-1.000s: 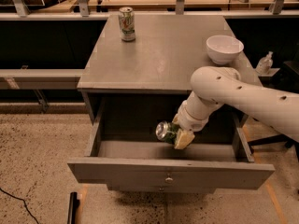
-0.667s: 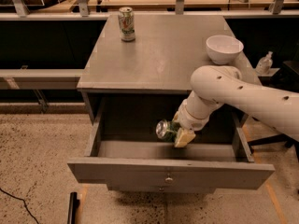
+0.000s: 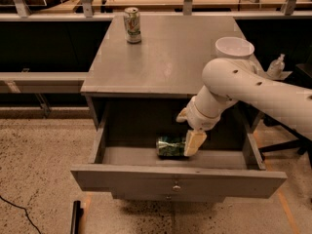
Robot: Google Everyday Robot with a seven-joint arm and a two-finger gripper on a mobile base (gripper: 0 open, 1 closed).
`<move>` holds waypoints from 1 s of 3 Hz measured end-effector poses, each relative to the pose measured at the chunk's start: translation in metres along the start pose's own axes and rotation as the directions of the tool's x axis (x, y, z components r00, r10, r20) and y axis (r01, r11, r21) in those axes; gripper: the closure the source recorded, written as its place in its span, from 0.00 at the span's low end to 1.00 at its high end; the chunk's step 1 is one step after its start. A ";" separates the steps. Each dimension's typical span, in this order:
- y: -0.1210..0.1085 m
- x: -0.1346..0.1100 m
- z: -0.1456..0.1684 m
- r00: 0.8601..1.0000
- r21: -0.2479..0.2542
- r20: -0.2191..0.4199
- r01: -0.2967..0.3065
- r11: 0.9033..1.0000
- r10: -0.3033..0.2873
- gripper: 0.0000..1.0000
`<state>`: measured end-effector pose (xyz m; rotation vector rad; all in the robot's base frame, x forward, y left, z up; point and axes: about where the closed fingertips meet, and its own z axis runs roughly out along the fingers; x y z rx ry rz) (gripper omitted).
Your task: Place green can into top drawer
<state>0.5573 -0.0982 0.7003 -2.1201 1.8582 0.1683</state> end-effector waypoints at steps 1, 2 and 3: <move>-0.003 -0.016 -0.037 1.000 0.009 0.023 -0.002 1.000 0.002 0.54; -0.008 -0.045 -0.097 0.999 0.055 0.040 0.030 0.998 -0.033 0.79; -0.017 -0.077 -0.153 0.992 0.140 0.072 0.095 0.986 -0.106 0.99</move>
Offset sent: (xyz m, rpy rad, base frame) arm -0.0164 0.0222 0.1938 0.0670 -0.1358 0.0423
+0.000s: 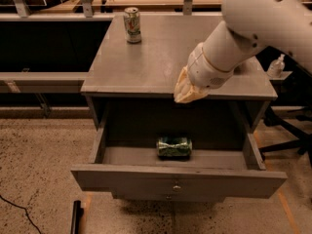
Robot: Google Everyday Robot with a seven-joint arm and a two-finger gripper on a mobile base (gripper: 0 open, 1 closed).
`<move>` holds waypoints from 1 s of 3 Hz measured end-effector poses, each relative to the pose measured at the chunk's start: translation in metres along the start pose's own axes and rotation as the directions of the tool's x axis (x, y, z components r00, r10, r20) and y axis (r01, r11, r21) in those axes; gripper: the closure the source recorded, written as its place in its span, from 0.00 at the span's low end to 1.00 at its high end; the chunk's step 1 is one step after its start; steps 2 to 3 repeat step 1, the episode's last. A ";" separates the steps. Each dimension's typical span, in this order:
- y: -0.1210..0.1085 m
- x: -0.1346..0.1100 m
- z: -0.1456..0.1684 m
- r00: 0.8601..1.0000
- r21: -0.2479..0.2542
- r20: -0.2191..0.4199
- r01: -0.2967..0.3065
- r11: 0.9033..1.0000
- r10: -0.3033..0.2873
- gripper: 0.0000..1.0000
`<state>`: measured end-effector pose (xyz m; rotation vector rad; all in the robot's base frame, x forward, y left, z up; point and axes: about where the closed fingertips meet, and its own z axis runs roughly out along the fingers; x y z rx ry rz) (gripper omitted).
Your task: Place green can into top drawer
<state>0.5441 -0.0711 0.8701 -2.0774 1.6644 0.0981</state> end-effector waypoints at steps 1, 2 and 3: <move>-0.001 -0.002 -0.002 1.000 0.005 0.000 0.003 1.000 -0.003 0.86; -0.001 -0.002 -0.002 1.000 0.005 0.000 0.003 1.000 -0.003 0.86; -0.001 -0.002 -0.002 1.000 0.005 0.000 0.003 1.000 -0.003 0.86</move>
Offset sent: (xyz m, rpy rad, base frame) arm 0.0000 0.0000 0.0000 0.0000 0.0000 0.0000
